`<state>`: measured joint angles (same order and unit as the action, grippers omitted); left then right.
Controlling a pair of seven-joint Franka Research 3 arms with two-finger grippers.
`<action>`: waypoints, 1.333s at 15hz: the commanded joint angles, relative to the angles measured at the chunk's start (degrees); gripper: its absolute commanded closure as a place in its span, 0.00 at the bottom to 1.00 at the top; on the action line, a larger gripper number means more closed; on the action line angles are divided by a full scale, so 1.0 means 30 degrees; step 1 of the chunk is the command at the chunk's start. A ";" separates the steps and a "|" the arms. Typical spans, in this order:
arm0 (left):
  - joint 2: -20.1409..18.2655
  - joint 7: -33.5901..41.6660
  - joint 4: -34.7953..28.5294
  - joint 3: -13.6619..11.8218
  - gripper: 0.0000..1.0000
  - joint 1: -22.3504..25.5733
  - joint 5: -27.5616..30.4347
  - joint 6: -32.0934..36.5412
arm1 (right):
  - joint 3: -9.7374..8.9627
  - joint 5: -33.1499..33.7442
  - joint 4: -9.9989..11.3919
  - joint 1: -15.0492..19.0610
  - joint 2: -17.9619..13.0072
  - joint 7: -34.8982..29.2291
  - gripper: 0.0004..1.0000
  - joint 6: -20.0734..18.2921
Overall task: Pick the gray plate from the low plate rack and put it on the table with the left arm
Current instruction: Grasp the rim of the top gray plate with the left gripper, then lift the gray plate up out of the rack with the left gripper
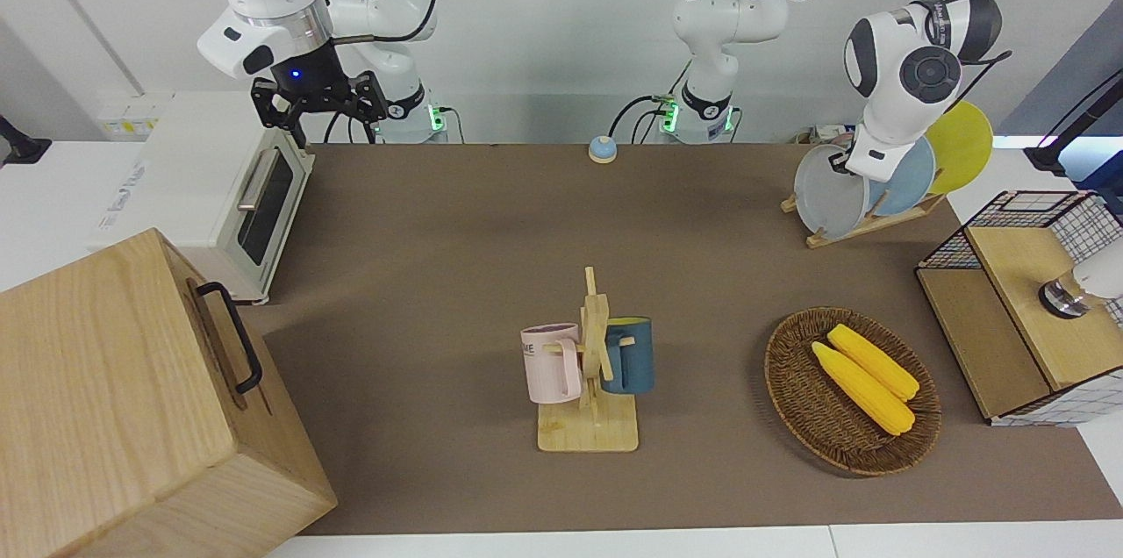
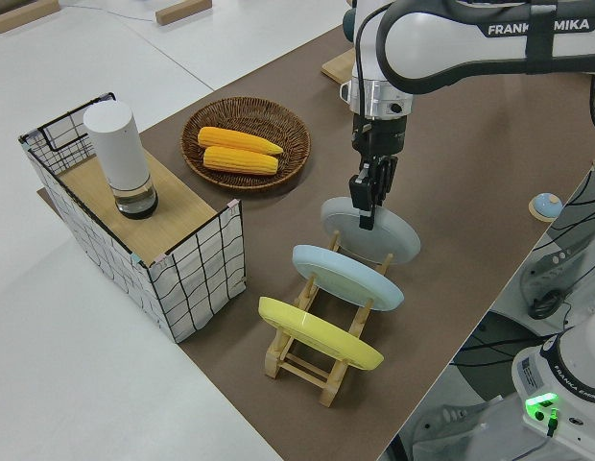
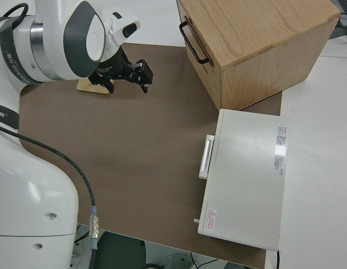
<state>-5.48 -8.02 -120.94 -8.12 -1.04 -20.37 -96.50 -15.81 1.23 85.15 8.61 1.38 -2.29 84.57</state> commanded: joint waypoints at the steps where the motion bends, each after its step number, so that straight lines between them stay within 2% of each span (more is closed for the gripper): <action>1: -0.0134 -0.0111 -0.0263 -0.0281 1.00 0.0025 -0.0242 -0.0442 | -0.0326 0.0028 -0.0171 0.0354 -0.0022 -0.0231 0.02 -0.0270; 4: -0.0223 -0.0023 0.0554 -0.0281 1.00 -0.0004 -0.0272 0.0083 | -0.0326 0.0028 -0.0171 0.0354 -0.0022 -0.0231 0.02 -0.0241; 9: -0.0252 0.0036 0.2722 -0.0136 1.00 -0.0268 -0.0155 0.2220 | -0.0326 0.0028 -0.0171 0.0354 -0.0051 -0.0231 0.02 -0.0270; 11: -0.0252 0.0065 0.3339 -0.0018 1.00 -0.0268 0.0398 0.2836 | -0.0326 0.0028 -0.0171 0.0354 -0.0022 -0.0231 0.02 -0.0241; 18: -0.0223 -0.0052 0.3489 0.0099 1.00 -0.0122 0.5171 0.2957 | -0.0326 0.0028 -0.0171 0.0354 -0.0051 -0.0231 0.02 -0.0270; 20: -0.0165 0.0006 0.3197 0.0071 1.00 -0.0034 0.7071 0.2635 | -0.0326 0.0028 -0.0171 0.0354 -0.0051 -0.0231 0.02 -0.0241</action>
<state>-6.09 -7.95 -110.59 -7.80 -1.26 -5.55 -88.24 -15.81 1.23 85.15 8.61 1.38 -2.30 84.57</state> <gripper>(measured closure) 0.894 0.013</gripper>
